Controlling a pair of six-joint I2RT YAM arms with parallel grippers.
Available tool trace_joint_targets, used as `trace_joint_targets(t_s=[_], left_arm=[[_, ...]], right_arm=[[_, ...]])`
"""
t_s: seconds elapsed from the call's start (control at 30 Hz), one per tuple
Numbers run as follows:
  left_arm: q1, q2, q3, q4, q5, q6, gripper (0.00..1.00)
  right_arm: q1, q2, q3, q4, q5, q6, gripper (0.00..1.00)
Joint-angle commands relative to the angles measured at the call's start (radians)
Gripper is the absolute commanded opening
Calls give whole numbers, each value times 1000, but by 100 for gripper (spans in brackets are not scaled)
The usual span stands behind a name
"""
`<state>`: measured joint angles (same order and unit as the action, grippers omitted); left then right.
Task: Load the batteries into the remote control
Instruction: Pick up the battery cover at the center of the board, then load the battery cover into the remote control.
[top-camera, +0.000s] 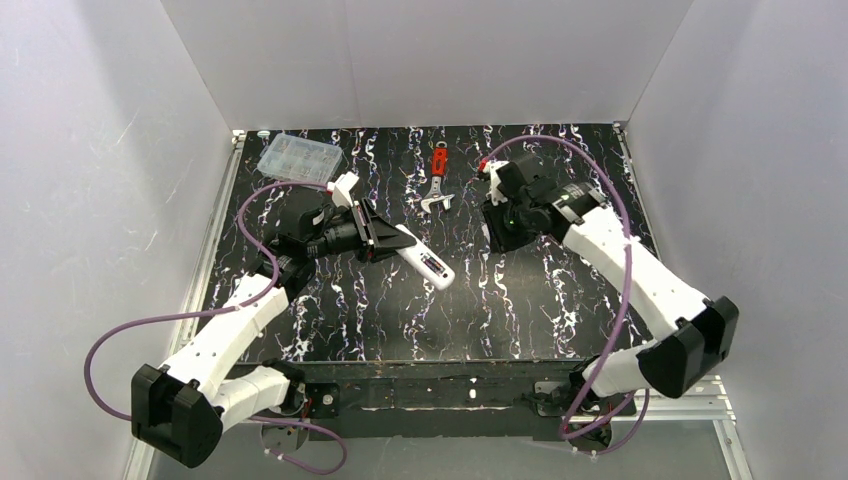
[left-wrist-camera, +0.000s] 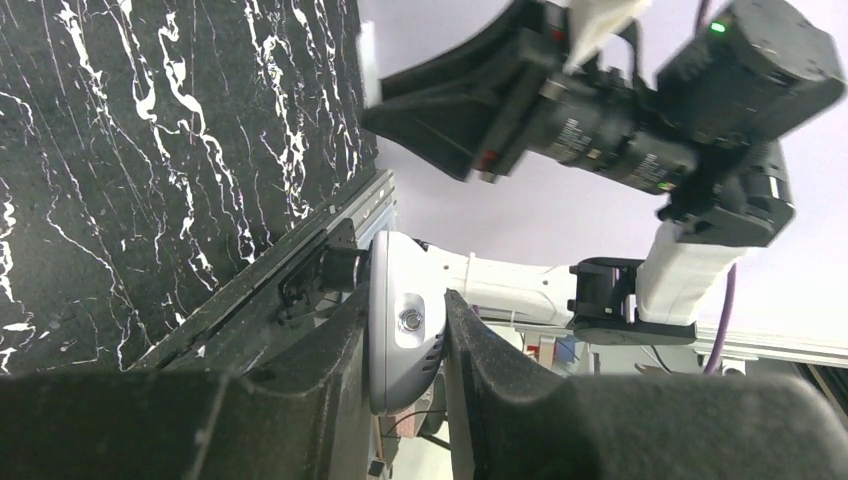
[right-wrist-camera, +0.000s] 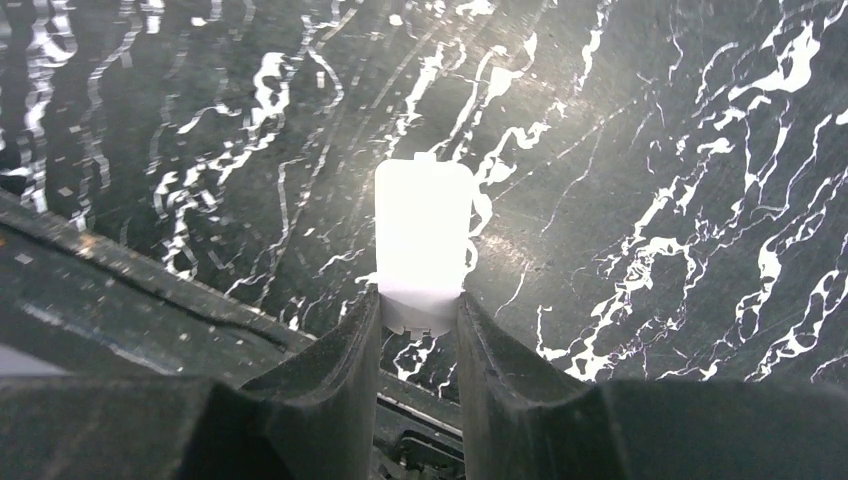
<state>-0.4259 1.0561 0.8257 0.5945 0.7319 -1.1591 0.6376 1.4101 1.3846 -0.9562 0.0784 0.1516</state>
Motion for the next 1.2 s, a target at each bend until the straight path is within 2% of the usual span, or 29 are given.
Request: trace_joint_targets(t_s=[0.0, 0.27, 0.43, 0.7, 0.83, 1.17], left_arm=[[-2, -18, 20, 49, 38, 43, 0], [-4, 17, -22, 176, 75, 59, 0], [-7, 7, -24, 126, 27, 106, 0], [-16, -12, -6, 13, -36, 169, 0], [-23, -35, 5, -55, -65, 220, 0], [-27, -47, 8, -82, -78, 230, 0]], right_arm=[[5, -77, 121, -114, -128, -85, 35], [19, -77, 323, -214, -190, -116, 35], [60, -29, 439, -276, -203, -124, 34], [221, 65, 527, -330, -142, -149, 34], [253, 111, 584, -347, -160, -149, 34], [307, 160, 551, -323, -255, -176, 34]])
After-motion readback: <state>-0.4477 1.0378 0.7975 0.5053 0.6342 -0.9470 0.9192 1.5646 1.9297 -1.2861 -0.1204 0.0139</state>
